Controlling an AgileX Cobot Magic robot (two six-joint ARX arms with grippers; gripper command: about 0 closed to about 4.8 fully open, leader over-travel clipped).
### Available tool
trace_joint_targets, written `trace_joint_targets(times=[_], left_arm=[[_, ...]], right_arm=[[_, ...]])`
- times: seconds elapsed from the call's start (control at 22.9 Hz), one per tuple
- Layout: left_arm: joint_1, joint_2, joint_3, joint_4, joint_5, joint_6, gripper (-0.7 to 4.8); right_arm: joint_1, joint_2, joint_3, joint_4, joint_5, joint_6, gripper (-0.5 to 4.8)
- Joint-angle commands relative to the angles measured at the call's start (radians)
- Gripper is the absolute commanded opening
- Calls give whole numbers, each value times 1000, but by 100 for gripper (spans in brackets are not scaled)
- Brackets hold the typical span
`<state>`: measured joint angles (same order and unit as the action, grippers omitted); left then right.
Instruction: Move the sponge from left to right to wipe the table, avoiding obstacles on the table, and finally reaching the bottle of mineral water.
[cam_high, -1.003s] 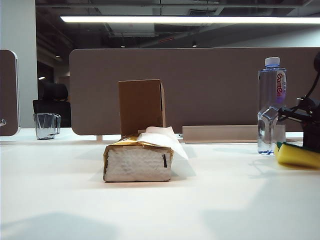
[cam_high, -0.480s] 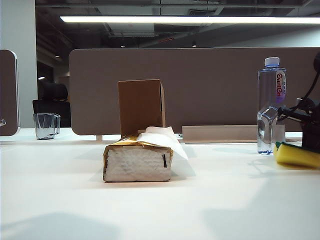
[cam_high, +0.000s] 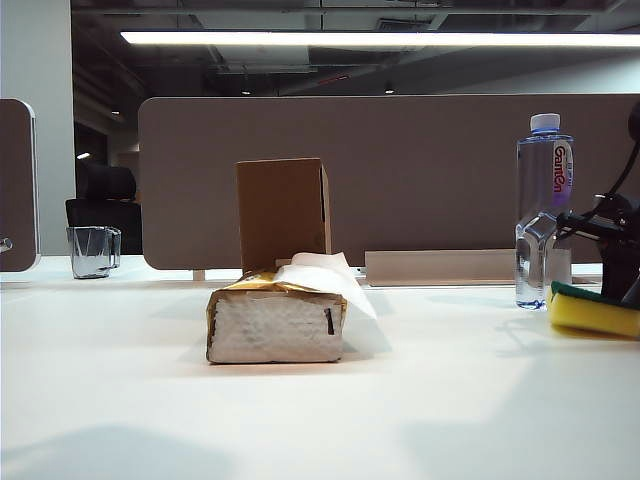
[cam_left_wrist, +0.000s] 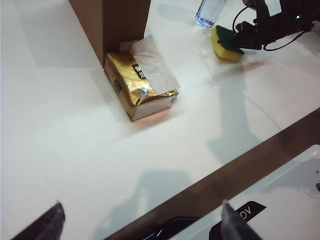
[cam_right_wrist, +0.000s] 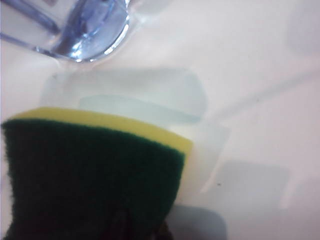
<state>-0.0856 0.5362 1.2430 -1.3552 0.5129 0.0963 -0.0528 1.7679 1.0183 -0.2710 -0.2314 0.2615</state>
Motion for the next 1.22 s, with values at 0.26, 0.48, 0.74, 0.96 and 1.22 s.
trace_joint_targets(times=[0.26,0.48,0.74,0.96,1.22], left_arm=[[0,0,3,2,8,1,404],[0,0,3,3,8,1,404],[0,0,3,2,8,1,404],[0,0,3,3,8,1,404],[0,0,3,3,10,1,404]], right_arm=[[4,-5,29,-83,-18,10,191],[4,-28,28,-82,-13,10,222],[4,-59,28,-65,-8,8,254],[1,-102,28,-62,-3,8,254],[-1,-165,28,-87,-8,8,254]])
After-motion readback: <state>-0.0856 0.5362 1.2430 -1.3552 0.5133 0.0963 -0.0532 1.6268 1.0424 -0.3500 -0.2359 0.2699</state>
